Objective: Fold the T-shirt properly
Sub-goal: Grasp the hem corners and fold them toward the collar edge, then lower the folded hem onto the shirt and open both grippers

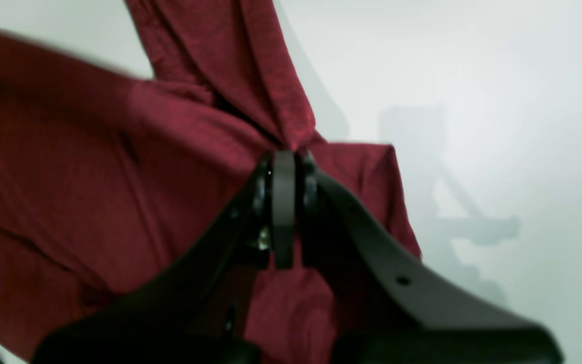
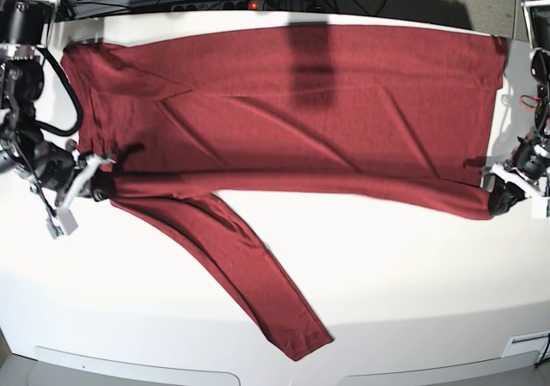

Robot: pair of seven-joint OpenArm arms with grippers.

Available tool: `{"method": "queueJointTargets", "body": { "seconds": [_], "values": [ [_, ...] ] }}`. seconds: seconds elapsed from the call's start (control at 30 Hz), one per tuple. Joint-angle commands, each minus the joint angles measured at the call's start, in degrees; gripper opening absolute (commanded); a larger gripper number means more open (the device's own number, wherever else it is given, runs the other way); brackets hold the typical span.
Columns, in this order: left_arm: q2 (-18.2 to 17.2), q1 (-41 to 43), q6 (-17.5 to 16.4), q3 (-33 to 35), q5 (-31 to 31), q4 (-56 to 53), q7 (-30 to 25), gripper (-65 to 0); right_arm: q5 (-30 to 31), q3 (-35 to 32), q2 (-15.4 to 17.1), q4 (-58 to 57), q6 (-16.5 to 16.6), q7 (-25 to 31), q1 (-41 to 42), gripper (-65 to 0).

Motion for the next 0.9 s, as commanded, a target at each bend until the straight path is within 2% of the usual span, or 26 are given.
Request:
{"method": "queueJointTargets", "body": {
  "seconds": [0.0, 0.3, 0.47, 0.7, 0.87],
  "values": [
    [-1.8, -0.6, 0.0, -0.4, -0.8, 1.4, -1.3, -65.0, 0.7, 1.3, 1.3, 1.0, 0.3, 1.4, 0.3, -65.0],
    [-1.9, 4.4, 0.0, -5.4, -1.0, 7.8, 5.9, -65.0, 0.6, 4.1, 1.3, 1.0, 0.6, 1.2, -4.0, -65.0],
    [-1.9, 8.7, 0.0, -8.6, -0.9, 11.8, 6.9, -65.0, 0.2, 4.1, 1.3, 1.0, 0.6, 1.0, -5.7, -65.0],
    [-2.0, 13.4, 0.0, -8.7, -0.7, 12.1, 7.6, -65.0, -0.7, 4.3, 1.3, 1.0, 0.6, -1.1, -6.5, -65.0],
    [-2.5, 15.8, 0.0, -8.7, -0.7, 12.1, 8.4, -65.0, -2.2, 6.8, 1.3, 1.0, 0.6, -2.4, -6.5, -65.0]
  ]
}}
